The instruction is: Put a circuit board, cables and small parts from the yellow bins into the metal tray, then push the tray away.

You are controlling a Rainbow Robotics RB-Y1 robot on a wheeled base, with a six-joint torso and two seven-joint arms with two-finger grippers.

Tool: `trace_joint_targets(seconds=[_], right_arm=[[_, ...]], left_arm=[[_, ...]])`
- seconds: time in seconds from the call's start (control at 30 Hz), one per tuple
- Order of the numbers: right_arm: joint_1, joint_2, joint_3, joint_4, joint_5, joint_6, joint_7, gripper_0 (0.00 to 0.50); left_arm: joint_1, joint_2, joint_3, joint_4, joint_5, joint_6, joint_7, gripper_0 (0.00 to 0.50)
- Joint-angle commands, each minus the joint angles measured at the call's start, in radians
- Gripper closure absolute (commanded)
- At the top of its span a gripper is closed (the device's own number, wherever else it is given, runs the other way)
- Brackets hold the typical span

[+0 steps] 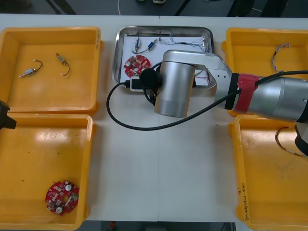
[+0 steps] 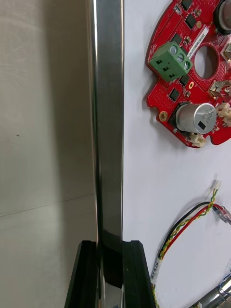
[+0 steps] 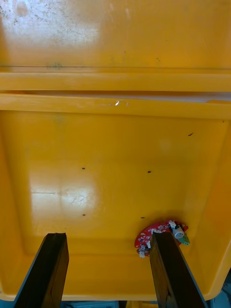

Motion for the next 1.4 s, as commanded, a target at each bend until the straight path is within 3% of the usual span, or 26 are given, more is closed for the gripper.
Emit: trace_joint_targets(seconds=[0.03,0.93,1.2,1.4], right_arm=[[-0.069,-0.013,0.01,0.019,0.011,-0.033,0.052,0.5],[-0.082,-0.013,0.035,0.15,0.006,-0.182,0.101,0.5],[-0.078,-0.005,0.038,0.17,-0.089,-0.181,0.107,0.5],[-0.078,-0.003,0.038,0.17,-0.095,-0.181,0.107,0.5]], left_arm=[[0.017,0.045,0.033,-0.028,-0.002,0.006,0.012,0.0],[0.017,0.045,0.033,-0.028,-0.002,0.006,0.012,0.0],[0.017,0.045,0.033,-0.028,-0.002,0.006,0.012,0.0],[0.017,0.045,0.033,-0.028,-0.002,0.006,0.012,0.0]])
